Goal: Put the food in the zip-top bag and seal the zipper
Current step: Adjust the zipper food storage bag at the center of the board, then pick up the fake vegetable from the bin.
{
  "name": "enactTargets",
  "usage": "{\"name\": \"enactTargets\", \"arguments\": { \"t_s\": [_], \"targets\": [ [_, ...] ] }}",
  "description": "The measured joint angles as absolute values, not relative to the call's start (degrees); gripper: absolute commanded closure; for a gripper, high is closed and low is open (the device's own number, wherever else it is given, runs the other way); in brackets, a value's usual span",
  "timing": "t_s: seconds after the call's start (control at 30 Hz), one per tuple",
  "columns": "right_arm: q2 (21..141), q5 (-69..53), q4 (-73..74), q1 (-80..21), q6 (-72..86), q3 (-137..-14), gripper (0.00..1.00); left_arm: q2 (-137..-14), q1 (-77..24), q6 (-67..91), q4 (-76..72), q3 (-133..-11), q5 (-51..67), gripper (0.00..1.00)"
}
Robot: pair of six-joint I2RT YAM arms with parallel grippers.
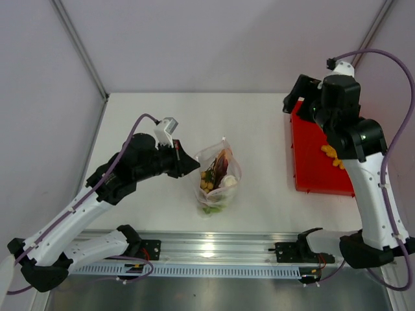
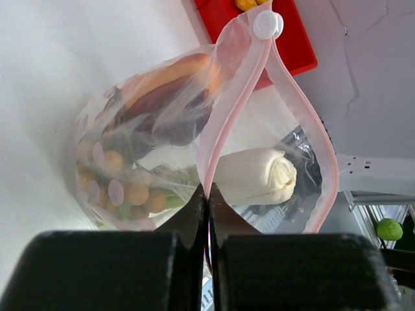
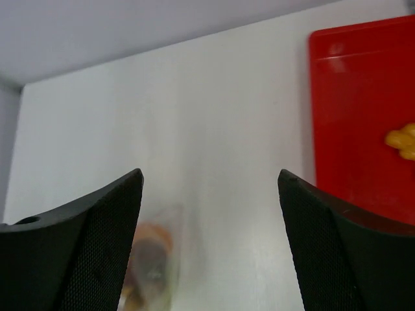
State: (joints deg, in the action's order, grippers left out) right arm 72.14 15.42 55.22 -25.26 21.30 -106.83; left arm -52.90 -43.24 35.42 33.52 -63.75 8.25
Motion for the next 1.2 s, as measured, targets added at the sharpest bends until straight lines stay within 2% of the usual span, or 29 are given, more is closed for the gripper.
{"name": "enactTargets", "arguments": {
  "t_s": [0.17,0.23,0.3,0.37,0.6,0.8,1.03,1.2],
  "targets": [
    [75.22,14.61,50.06,-6.92,22.5,-96.31,0.11,-52.8,-43.22,35.42,33.54,-63.61,9.28,1.0],
    [76.9,14.87,48.18,-1.76,23.53,-91.59,0.08,-52.73,-43.2,35.42,33.52,-63.48,9.52,0.99],
    [79.11,15.92,45.89,2.42,24.67,-87.29,0.01,-52.69,-43.2,35.42,33.52,-63.48,9.76,1.0],
    [81.65,17.37,44.12,5.82,25.65,-84.71,0.01,-52.69,-43.2,35.46,33.5,-63.46,10.13,0.99],
    [89.21,23.75,37.08,10.63,27.18,-80.51,0.01,-52.38,-43.2,35.97,32.45,-62.11,11.7,0.99],
    [90.96,22.7,32.88,17.12,28.69,-75.02,0.01,-52.38,-43.2,36.01,32.18,-61.8,12.36,0.99],
    [90.96,21.08,30.24,21.63,28.6,-65.41,0.11,-53.23,-43.2,36.03,31.48,-61.78,13.56,0.99],
    [91.0,19.99,27.77,22.59,28.4,-63.13,0.14,-53.84,-43.2,36.03,31.09,-61.78,14.7,0.99]
  ]
}}
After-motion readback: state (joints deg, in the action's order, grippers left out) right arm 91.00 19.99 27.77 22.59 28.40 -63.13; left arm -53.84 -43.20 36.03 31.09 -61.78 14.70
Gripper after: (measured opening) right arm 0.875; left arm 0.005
